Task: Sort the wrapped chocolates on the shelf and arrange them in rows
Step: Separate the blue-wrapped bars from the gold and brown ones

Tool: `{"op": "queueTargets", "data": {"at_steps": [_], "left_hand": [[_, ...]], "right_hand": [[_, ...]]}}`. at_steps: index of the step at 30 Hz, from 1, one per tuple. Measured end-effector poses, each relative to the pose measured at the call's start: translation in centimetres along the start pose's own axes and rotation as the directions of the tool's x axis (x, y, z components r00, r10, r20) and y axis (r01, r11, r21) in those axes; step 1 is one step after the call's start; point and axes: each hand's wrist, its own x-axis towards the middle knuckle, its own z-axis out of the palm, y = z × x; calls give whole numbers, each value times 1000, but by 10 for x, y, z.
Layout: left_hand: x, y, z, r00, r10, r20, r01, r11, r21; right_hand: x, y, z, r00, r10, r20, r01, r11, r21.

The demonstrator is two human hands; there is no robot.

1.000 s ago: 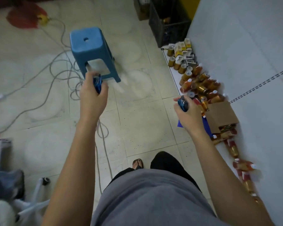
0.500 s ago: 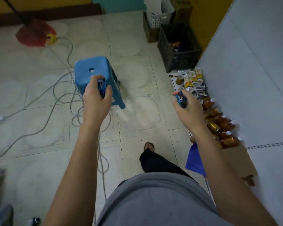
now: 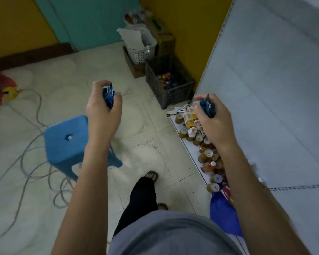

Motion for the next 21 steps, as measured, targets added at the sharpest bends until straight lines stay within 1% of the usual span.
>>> {"op": "queueTargets", "data": {"at_steps": [3, 5, 8, 11, 14, 17, 19, 21], "left_hand": [[54, 33, 39, 986, 140, 88, -131, 986, -99], [85, 63, 66, 958, 240, 155, -214, 962, -169], [116, 107, 103, 879, 414, 237, -346, 896, -280], [125, 145, 133, 773, 569, 281, -426, 793, -435], [121, 180, 152, 657, 688, 308, -437, 681, -588], [119, 222, 166, 500, 786, 364, -410, 585, -699], [121, 254, 178, 399, 819, 413, -362, 554, -750], [125, 286, 191, 318, 832, 454, -277, 539, -795]], "right_hand": [[24, -4, -20, 981, 19, -194, -15, 1000, 24], [34, -8, -38, 939, 35, -341, -30, 999, 22], [34, -16, -61, 833, 86, -546, -84, 996, 28], [20, -29, -77, 715, 103, -691, -108, 993, 36], [4, -44, -92, 613, 106, -783, -123, 992, 39], [-3, -59, -111, 536, 93, -839, -126, 992, 30], [1, -66, -130, 507, 61, -860, -106, 994, 8], [10, -74, -154, 502, 30, -864, -96, 995, -21]]}}
